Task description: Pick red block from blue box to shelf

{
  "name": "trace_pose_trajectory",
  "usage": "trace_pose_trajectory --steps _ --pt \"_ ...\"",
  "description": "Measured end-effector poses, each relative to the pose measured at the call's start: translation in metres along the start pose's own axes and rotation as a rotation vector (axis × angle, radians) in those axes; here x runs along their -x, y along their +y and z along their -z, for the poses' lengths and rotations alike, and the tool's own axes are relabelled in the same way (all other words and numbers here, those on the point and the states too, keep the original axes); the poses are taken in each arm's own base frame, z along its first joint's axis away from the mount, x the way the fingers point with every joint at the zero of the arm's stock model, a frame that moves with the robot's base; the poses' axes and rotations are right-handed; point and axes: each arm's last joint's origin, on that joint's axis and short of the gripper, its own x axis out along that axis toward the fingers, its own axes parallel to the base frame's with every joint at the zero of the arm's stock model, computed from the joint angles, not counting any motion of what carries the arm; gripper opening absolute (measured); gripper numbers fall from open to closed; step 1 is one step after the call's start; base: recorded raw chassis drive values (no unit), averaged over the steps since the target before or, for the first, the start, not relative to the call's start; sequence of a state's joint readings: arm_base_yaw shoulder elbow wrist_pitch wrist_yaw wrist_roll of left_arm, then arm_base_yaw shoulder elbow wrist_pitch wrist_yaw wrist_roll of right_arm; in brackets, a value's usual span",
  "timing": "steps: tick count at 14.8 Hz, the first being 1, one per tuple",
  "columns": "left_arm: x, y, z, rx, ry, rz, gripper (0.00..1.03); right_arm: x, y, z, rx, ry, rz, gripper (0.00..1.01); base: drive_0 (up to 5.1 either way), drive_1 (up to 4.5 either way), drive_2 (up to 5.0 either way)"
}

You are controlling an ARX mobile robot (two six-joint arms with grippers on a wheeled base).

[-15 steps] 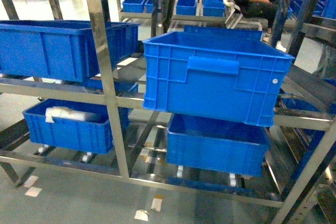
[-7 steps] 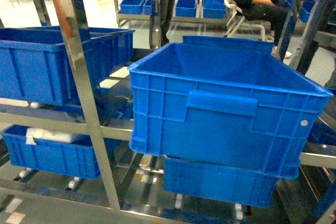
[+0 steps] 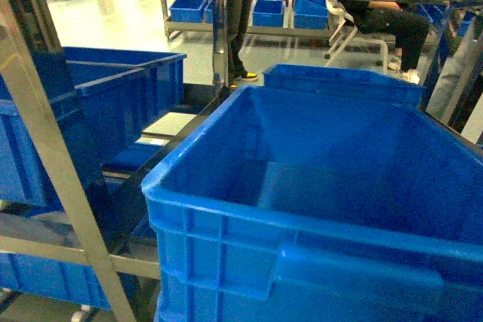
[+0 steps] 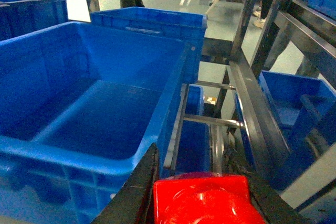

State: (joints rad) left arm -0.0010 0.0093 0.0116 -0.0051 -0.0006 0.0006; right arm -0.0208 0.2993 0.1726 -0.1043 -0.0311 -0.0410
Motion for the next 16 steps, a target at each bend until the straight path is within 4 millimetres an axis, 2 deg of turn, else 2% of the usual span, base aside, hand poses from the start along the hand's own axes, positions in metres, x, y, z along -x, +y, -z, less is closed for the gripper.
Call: trace_pose_trajectory --steps 3,7,10,16 --pt "0.0 0.0 -0.0002 0.0 -0.002 0.001 0.98 0.0 0.0 0.0005 0.0 0.004 0.001 0.28 0.0 3.88 -3.9" --pt "0.0 0.0002 0.0003 0.0 0.003 -0.003 0.98 0.0 0.0001 -0.0001 0.0 -0.001 -0.003 0.28 0.0 0.0 0.0" --pt "0.0 0.0001 -0.0001 0.0 -0.001 0.0 0.98 0.0 0.0 -0.0001 0.0 -0.001 0.001 0.28 -4.6 2.27 2.3" --pt "0.0 0.0001 -0.0001 0.0 -0.001 -0.002 0.98 0.0 0.0001 -0.0001 0.0 -0.002 -0.003 0.28 0.0 0.0 0.0"
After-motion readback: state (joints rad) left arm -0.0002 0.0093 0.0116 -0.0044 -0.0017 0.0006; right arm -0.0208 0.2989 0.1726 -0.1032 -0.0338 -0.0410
